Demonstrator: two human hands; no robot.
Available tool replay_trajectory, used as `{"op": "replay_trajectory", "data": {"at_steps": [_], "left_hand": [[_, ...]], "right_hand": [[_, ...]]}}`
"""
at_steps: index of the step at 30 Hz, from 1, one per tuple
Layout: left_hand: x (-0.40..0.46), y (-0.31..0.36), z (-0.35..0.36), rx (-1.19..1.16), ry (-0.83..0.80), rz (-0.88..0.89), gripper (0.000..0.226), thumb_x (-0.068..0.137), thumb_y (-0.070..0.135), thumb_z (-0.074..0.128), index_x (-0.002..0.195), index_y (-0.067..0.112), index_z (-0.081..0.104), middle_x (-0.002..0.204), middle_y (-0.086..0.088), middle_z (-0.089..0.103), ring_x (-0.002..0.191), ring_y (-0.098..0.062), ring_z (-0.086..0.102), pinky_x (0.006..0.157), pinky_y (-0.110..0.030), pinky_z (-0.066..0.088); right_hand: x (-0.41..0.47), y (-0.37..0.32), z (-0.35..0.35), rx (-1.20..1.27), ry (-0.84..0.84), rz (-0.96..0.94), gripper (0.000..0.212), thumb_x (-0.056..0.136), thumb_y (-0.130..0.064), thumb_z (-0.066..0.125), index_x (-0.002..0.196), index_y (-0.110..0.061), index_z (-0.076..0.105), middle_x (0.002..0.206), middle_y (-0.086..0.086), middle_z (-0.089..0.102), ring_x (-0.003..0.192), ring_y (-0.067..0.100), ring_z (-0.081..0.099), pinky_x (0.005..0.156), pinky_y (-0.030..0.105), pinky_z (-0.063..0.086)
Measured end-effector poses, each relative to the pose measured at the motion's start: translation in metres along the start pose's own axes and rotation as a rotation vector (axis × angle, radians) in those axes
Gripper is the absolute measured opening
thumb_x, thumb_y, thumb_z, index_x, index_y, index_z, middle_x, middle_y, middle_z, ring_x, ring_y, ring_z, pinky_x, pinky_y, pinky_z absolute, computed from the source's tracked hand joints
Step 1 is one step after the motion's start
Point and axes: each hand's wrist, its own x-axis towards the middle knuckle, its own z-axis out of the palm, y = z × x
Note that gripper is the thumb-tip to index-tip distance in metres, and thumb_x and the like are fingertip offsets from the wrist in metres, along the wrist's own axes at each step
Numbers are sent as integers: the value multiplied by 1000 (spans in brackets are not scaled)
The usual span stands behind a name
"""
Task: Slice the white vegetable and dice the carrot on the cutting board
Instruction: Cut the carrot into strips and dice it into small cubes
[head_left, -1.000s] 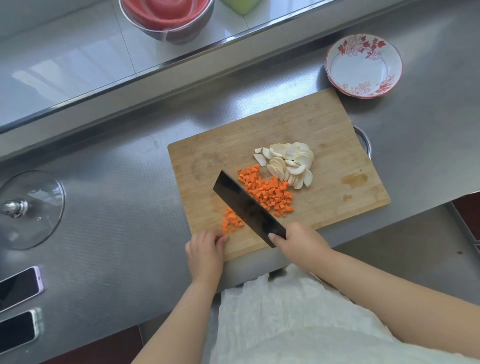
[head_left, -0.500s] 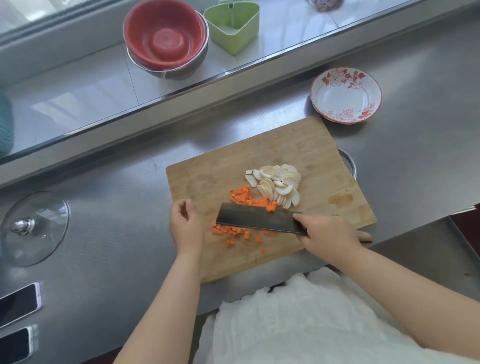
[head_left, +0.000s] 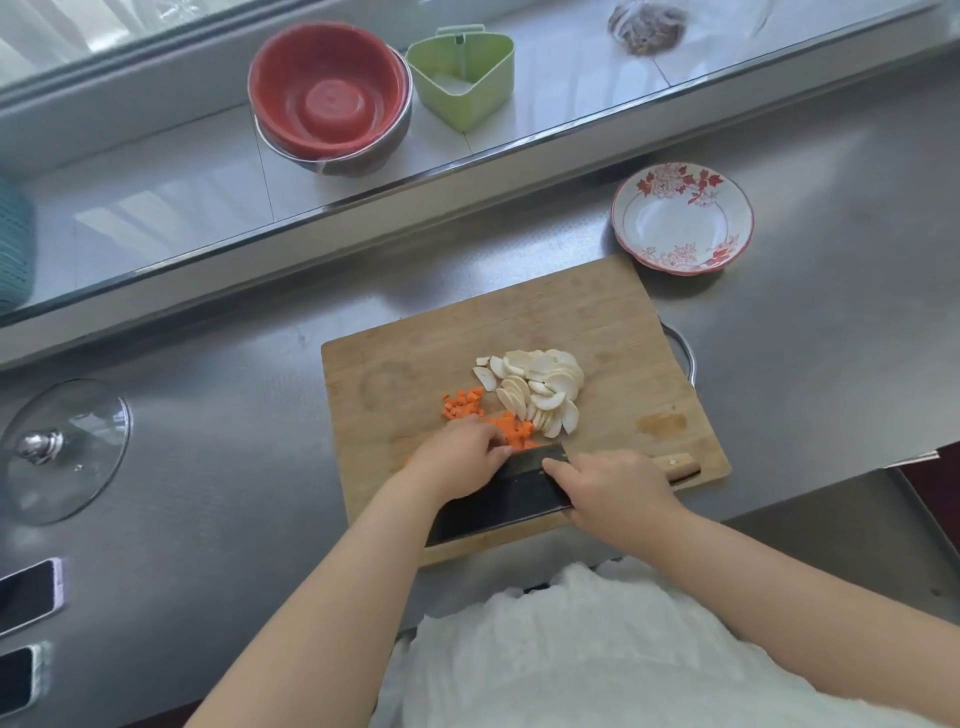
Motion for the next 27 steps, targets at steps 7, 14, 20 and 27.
{"op": "replay_trajectory", "data": {"at_steps": [7,14,20,27], "left_hand": [[-2,-28,-24,-521,539,-193,20,100,29,46,106,20,62,102,5,62,92,-10,56,80,-27,46],[8,-22,13,-435,881,-206,14,98,18,47,102,14,60,97,5,55,95,-14,51,81,-29,42],[31,7,58,-65,599,24,27,90,33,57,111,17,59,113,1,54,108,-20,47,93,-32,37],[54,19,72,97,528,-86,35,93,42,49,116,16,50,121,-3,48,114,-22,43,99,-32,33]], "right_hand": [[-8,11,-2,185,-198,241,33,93,-35,41,122,-30,56,101,-6,67,91,21,63,66,29,47],[4,32,-10,667,-333,639,31,94,-46,45,72,-26,55,66,-3,58,65,20,58,51,28,38],[11,42,-16,762,-298,730,25,94,-45,46,90,-26,62,71,-1,63,70,20,61,59,31,46],[2,43,-16,788,-317,749,26,95,-46,46,92,-25,60,73,0,63,70,20,62,62,35,51]]}}
